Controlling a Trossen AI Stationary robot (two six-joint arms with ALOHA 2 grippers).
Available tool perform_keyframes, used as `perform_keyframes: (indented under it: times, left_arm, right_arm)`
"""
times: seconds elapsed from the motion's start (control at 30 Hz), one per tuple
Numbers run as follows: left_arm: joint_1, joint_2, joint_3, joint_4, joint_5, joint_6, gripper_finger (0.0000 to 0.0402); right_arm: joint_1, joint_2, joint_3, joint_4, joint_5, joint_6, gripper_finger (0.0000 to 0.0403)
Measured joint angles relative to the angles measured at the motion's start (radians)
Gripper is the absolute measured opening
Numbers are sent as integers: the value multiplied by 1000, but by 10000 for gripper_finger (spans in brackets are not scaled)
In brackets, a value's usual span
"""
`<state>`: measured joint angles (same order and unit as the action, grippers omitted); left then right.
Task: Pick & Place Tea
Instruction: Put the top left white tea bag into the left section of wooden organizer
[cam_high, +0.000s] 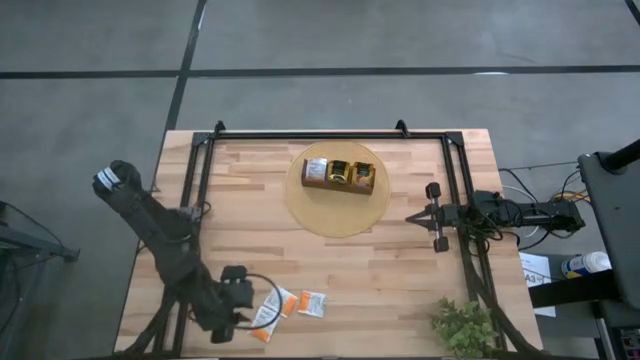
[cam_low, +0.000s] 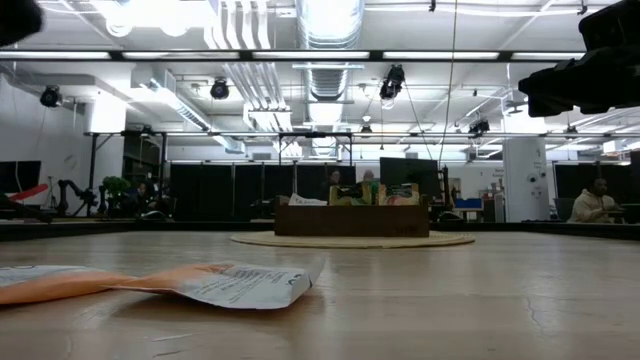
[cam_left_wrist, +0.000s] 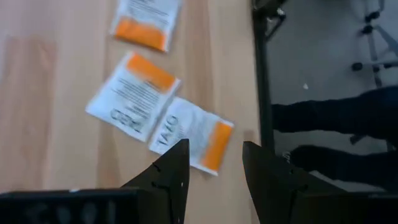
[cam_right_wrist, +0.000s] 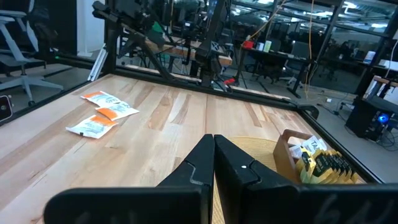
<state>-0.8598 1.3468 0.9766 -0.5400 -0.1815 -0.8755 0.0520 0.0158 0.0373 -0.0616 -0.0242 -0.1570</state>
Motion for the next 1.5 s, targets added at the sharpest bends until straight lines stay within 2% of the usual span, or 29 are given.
perform_keyframes:
  times: [0.17,0.5,0.57,0.7,0.83,1.2,1.5]
  left_arm:
    - [-32,0,-37,6,-1,-1,142]
    - [5,59,-50,19,-31,86,142]
    - [17,86,-30,23,-28,48,142]
    - [49,132,16,11,-20,-136,142]
    - [90,167,76,-68,13,-284,142]
    - [217,244,208,-348,24,-439,142]
    - [257,356,260,-345,95,-543,142]
  right_arm:
    - [0,0,0,0,0,0,9]
    - [0,0,0,0,0,0,9]
    - [0,0,0,0,0,0,9]
    - [0,0,0,0,0,0,9]
    - [0,0,0,0,0,0,9]
    - [0,0,0,0,0,0,9]
    - [0,0,0,0,0,0,9]
